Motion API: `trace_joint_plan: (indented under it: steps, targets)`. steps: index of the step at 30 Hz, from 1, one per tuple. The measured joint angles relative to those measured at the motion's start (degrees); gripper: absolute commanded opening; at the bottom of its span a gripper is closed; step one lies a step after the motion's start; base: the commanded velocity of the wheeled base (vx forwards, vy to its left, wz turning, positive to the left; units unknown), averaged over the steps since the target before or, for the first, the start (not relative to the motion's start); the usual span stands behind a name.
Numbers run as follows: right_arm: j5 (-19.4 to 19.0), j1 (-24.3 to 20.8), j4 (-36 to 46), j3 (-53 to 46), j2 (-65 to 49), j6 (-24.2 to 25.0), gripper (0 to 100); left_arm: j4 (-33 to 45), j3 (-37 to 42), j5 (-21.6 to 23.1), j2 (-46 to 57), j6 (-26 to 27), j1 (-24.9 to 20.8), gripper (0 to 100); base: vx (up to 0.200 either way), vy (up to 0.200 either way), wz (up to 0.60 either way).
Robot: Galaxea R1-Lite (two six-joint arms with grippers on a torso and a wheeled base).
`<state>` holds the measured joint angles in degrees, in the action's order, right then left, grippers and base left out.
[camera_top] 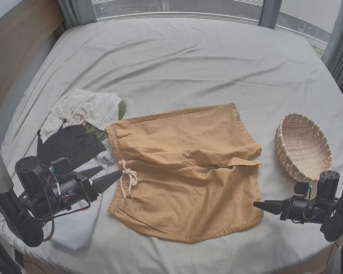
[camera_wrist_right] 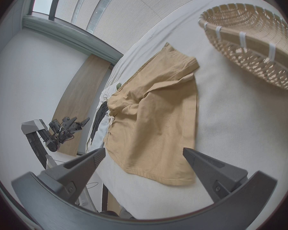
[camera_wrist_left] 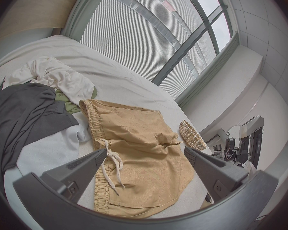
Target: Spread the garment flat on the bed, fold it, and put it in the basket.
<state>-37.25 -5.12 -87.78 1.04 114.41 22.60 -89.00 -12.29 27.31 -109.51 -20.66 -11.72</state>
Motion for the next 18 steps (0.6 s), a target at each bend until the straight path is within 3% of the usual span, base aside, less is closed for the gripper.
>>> trace_joint_plan:
  steps: [7, 18]
  targets:
    - [0.2, 4.8, -0.3, 0.0, -0.9, -3.4, 100, 0.0, 2.3, -0.7, -2.8, -0.7, 2.1, 100, 0.0, 0.0, 0.0]
    - [0.6, 3.2, -0.4, 0.8, -1.2, -3.6, 100, 0.0, 7.7, -1.9, -8.0, -3.4, 2.9, 100, 0.0, 0.0, 0.0]
